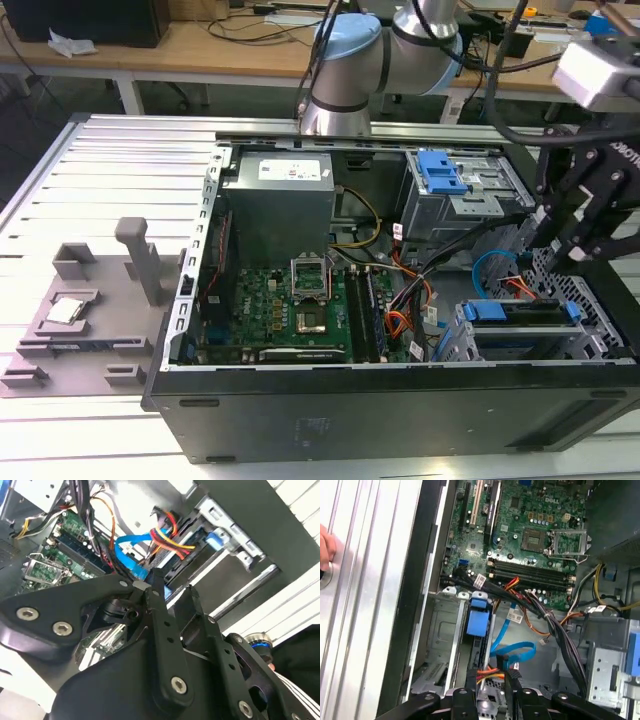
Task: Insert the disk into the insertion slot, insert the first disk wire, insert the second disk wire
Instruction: 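Insert the second disk wire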
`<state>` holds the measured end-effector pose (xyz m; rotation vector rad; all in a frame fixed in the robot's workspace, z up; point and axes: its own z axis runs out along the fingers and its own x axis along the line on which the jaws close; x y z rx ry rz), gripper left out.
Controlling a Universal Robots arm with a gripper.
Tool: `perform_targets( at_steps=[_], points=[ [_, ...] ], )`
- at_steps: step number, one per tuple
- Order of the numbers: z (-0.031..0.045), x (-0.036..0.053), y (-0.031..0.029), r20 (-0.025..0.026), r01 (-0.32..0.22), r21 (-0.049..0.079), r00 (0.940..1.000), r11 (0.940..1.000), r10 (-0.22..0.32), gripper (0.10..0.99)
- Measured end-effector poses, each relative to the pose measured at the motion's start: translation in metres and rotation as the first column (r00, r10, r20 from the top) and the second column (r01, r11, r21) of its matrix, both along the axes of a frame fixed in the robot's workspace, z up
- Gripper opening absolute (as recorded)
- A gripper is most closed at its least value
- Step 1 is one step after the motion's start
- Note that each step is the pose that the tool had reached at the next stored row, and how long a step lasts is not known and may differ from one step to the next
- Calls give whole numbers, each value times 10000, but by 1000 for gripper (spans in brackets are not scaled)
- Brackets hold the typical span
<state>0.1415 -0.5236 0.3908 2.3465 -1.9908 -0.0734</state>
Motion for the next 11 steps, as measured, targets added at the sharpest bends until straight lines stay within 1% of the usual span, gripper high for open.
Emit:
perform_targets(
  at_steps=[2, 3, 4, 5, 8, 11],
  points=[
    [-80, -82, 20, 0, -39, 0, 10000, 10000, 39, 361],
    [-118, -96, 39, 0, -77, 0, 10000, 10000, 77, 361],
    [-157, -107, 74, 0, -134, -2, 9999, 9999, 134, 361],
    [-174, -115, 82, -1, -168, -1, 9999, 9999, 168, 361],
    [-180, -127, 82, -2, -210, -65, 9998, 9998, 210, 361],
    [-181, -129, 82, -2, -208, -69, 9998, 9998, 208, 361]
  ],
)
